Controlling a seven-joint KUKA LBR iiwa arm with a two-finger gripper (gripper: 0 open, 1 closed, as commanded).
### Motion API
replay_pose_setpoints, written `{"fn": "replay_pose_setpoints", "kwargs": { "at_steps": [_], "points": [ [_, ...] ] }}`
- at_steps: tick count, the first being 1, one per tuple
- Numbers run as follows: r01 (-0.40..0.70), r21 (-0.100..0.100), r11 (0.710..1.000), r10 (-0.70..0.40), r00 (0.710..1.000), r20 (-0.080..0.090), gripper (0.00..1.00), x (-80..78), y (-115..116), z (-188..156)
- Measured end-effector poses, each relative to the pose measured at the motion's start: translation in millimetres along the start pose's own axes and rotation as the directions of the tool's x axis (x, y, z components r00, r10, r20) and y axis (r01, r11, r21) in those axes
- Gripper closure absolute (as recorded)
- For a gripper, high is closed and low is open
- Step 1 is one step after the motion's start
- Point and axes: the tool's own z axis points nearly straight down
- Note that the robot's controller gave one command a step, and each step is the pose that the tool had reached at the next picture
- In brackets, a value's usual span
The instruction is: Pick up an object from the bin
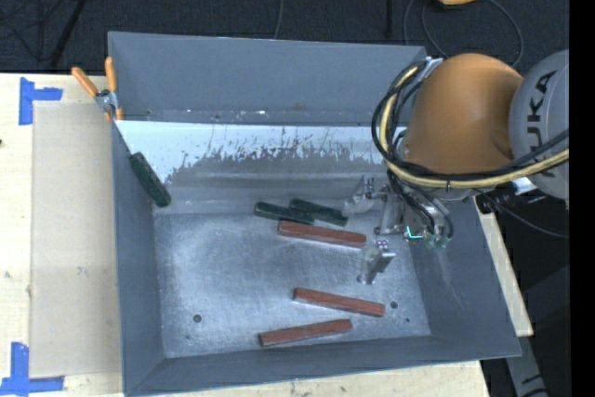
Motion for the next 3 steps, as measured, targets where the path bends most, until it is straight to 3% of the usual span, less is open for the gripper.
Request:
{"fn": "replay_pose_setpoints", "kwargs": {
  "at_steps": [1, 2, 3],
  "points": [
    [0.0, 0.0, 1.0, 0.0, 1.0, 0.008, 0.0, -1.5, 0, -4],
    [0.078, 0.001, 0.997, -0.078, 0.997, 0.012, 0.0, 17.0, -5, 70],
    [0.084, 0.0, 0.996, -0.084, 0.996, 0.003, 0.0, 27.9, -7, 91]
  ]
}}
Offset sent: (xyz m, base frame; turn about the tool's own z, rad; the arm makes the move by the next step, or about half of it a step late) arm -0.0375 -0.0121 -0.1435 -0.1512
